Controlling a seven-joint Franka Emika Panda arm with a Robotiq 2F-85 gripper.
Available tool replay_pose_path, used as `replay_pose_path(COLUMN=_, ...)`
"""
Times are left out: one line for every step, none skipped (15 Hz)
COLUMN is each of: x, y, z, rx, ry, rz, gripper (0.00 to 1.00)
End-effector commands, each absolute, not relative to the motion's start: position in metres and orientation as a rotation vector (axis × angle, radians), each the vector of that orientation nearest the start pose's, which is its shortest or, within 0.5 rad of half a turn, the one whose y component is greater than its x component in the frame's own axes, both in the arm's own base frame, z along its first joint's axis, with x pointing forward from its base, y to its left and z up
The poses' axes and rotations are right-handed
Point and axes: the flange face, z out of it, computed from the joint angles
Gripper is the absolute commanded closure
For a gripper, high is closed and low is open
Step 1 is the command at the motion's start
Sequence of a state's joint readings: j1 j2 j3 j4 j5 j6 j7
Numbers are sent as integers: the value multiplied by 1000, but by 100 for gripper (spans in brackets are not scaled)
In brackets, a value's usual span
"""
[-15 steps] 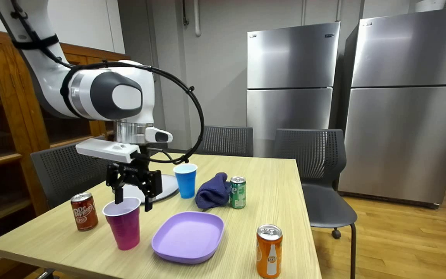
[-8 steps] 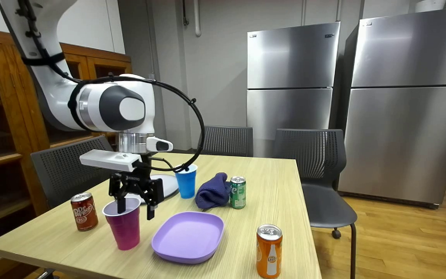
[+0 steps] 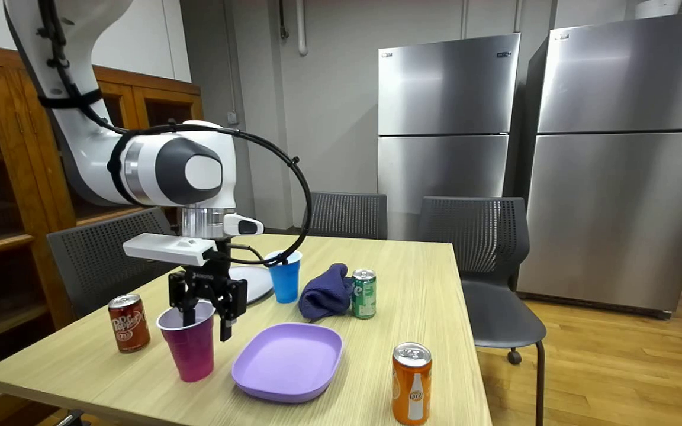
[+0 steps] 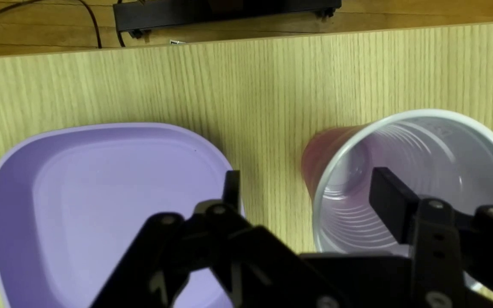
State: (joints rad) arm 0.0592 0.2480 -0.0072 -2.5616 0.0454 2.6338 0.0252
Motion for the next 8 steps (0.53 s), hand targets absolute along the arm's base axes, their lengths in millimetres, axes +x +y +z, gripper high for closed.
replay_pose_path(x=433, y=26, z=164, rx=-3130, ry=28, rz=264, gripper=51)
replay_pose_path(x=433, y=26, z=164, rx=-3130, ry=28, rz=263, gripper=58)
replay_pose_path(x=433, y=26, z=164, rx=-3129, ry=28, rz=262, gripper=67)
replay_pose_path(x=433, y=26, z=165, rx=-3130, ry=28, rz=261, gripper=75)
replay_pose_path(x=433, y=25, z=165, rx=-3129, ry=28, rz=259, gripper=82)
replay_pose_path(x=433, y=25, z=166, rx=-3129, ry=28, rz=258, gripper=89)
replay_pose_path(x=433, y=24, z=167, rx=-3128, ry=29, rz=256, gripper=97)
replay_pose_path(x=433, y=24, z=167, rx=-3127, ry=29, rz=255, gripper=100)
